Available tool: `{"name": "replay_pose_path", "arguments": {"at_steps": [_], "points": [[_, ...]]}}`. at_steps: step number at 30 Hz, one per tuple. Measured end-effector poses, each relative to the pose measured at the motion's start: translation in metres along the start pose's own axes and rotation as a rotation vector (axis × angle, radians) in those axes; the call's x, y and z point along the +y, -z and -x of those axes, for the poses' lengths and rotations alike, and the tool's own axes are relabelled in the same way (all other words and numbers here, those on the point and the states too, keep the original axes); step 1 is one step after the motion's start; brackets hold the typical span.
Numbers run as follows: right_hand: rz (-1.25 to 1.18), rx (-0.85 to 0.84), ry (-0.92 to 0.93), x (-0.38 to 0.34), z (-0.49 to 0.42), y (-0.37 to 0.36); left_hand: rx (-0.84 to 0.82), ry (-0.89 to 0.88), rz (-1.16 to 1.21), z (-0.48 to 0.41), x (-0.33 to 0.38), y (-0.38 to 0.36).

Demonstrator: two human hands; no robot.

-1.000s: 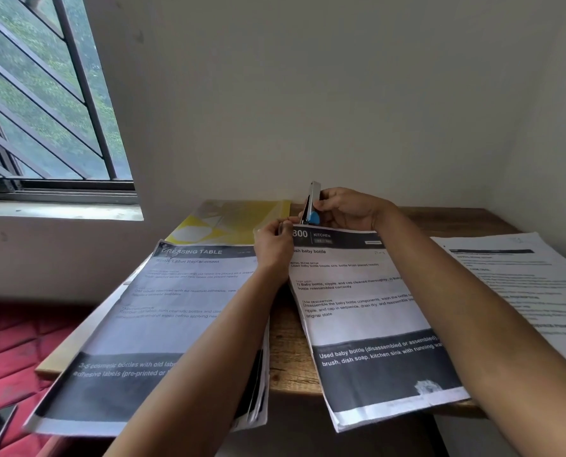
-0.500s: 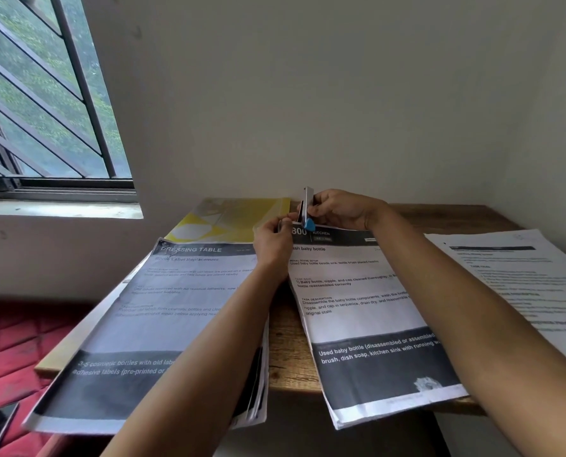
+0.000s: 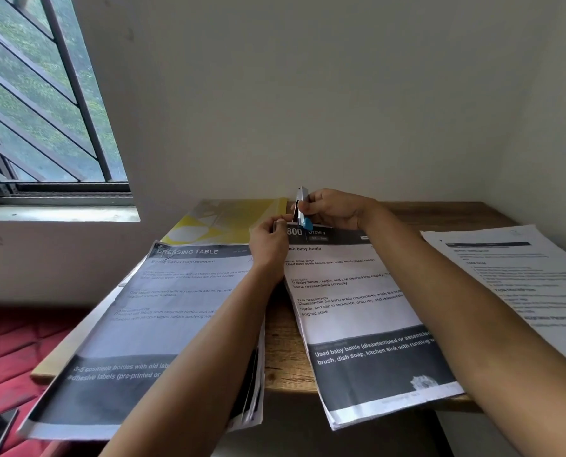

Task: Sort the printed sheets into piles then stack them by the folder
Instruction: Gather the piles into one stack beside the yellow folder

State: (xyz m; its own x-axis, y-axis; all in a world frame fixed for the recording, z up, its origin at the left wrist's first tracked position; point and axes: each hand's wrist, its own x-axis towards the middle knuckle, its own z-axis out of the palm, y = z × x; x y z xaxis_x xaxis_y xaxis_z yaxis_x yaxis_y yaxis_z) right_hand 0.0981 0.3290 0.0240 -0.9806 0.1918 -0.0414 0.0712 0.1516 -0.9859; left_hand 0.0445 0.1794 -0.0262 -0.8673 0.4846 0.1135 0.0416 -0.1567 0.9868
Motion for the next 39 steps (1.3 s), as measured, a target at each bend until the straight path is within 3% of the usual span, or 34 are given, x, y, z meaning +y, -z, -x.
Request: {"name": "replay_pose_path", "arguments": {"at_steps": [20,27,39], "points": [[-0.035,0.08,0.077,0.009,-0.005,-0.004,-0.036,-0.016,0.051,0.01,0.009,0.002],[-0.057,0.087,0.106,0.01,0.0,-0.011,-0.134,-0.099,-0.319,0.014,0.009,0.006],[-0.06,0.1,0.129,0.009,0.002,-0.011,-0.081,-0.041,-0.2,0.013,0.01,0.002]]}}
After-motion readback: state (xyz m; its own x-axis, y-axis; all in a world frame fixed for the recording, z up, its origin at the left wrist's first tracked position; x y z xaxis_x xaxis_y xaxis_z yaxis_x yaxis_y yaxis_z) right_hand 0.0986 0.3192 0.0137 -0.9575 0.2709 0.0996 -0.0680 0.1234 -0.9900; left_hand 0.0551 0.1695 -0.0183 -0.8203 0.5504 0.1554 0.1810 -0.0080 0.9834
